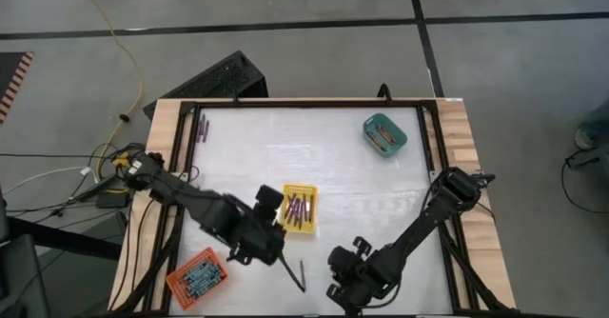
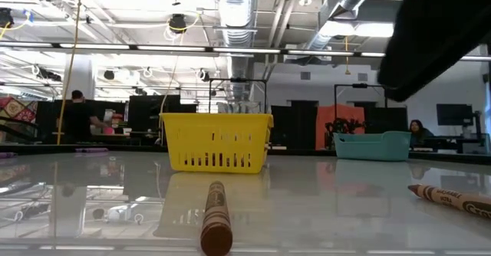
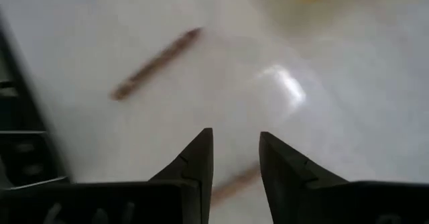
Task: Sort crayons
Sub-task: Put the brown crayon into the green bin
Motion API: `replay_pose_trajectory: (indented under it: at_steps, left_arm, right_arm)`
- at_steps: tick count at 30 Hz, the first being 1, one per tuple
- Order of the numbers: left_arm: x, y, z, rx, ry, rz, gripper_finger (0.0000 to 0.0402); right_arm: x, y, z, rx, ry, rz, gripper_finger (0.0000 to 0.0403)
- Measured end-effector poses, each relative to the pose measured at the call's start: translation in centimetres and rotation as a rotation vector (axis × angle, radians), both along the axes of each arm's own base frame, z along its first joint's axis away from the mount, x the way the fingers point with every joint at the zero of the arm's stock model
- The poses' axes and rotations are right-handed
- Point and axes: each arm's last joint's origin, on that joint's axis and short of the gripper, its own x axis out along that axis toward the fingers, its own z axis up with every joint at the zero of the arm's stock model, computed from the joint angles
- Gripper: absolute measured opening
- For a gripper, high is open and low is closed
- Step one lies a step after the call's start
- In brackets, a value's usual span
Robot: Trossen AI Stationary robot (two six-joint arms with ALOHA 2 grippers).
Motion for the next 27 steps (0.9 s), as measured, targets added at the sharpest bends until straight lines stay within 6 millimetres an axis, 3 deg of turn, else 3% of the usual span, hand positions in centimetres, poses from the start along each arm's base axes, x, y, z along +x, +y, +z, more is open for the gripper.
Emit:
replay_pose_trajectory:
  at_steps: [5,9,17,27]
  left_arm:
    - [-0.2,-2.0,-3.7,-0.002,0.011,-0.018,0.0134]
    - [-0.8,-3.2,-5.3,-0.002,-0.010,-0.030,0.0134]
    - [-2.4,-3.7,-5.6,0.003,-0.105,-0.036,0.0134]
    - [-4.9,-2.3,-4.9,-0.100,-0.231,-0.022,0.0134]
  right_arm:
    - [-0.7,-1.0,0.8,-0.016,0.107,-0.126,0.0100]
    - [-0.7,-0.9,0.7,0.063,0.129,-0.175,0.0096]
    - [0.7,0.9,-2.7,0.137,0.204,-0.195,0.0095]
    - [3.3,1.4,-3.4,0.060,0.323,-0.218,0.0095]
